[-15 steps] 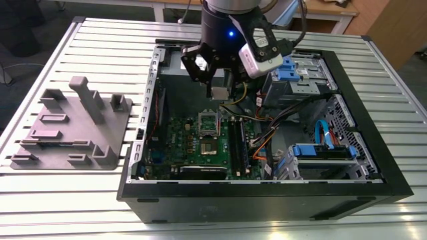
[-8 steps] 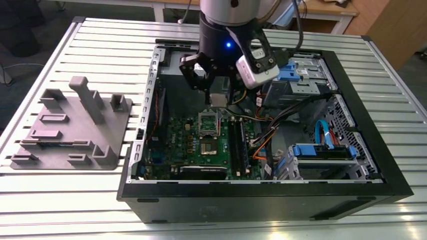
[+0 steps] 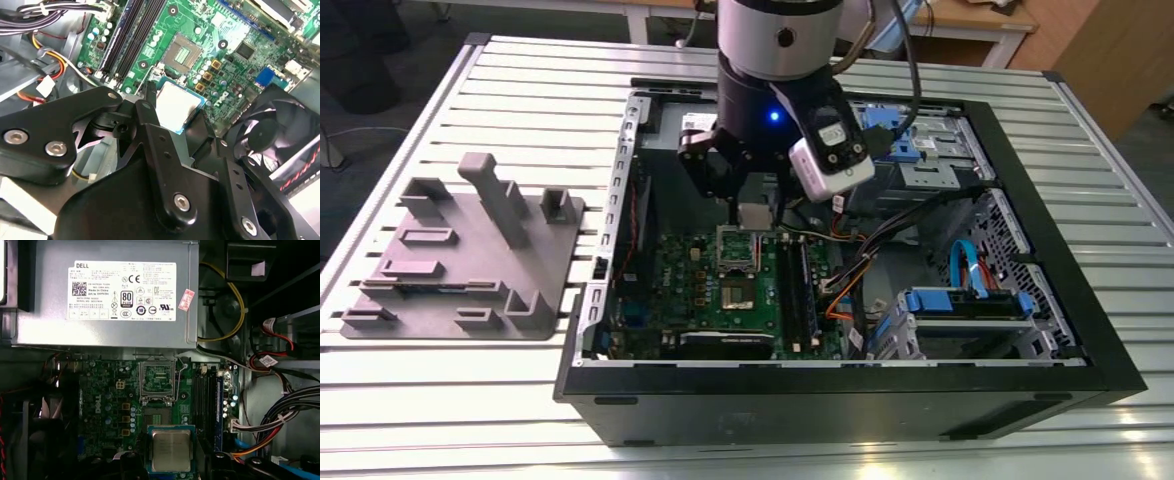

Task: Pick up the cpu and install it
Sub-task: 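Pick up the cpu and move it towards the insertion slot, then place the cpu into insertion slot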

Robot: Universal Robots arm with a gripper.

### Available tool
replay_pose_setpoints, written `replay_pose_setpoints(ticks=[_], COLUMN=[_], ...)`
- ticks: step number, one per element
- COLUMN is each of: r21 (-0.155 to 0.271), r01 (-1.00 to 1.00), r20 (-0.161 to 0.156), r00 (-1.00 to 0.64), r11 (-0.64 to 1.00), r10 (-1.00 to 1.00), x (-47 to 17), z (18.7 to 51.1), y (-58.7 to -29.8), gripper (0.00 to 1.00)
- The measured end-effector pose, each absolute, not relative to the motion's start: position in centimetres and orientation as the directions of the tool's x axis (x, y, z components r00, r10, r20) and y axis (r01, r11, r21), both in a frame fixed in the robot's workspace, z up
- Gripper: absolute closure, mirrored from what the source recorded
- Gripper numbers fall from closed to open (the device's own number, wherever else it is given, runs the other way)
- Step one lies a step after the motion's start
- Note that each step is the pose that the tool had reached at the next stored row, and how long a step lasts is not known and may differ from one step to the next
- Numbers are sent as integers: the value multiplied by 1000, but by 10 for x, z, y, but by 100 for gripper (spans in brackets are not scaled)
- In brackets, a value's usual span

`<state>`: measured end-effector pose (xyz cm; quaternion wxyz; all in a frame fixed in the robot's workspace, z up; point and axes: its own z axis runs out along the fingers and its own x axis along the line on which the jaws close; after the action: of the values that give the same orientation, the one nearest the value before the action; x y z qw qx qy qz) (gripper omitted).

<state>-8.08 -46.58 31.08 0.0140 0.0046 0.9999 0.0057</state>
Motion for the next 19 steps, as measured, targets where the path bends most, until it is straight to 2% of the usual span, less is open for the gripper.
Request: replay_pose_setpoints(ticks=[9, 19], r21=[12, 12], r01=[9, 9], r20=[-28, -28], r00=[-1000, -1000], r11=[1000, 1000], r10=[9, 9], x=[-81, -82], z=[296, 294], y=[-472, -472], gripper=[53, 53])
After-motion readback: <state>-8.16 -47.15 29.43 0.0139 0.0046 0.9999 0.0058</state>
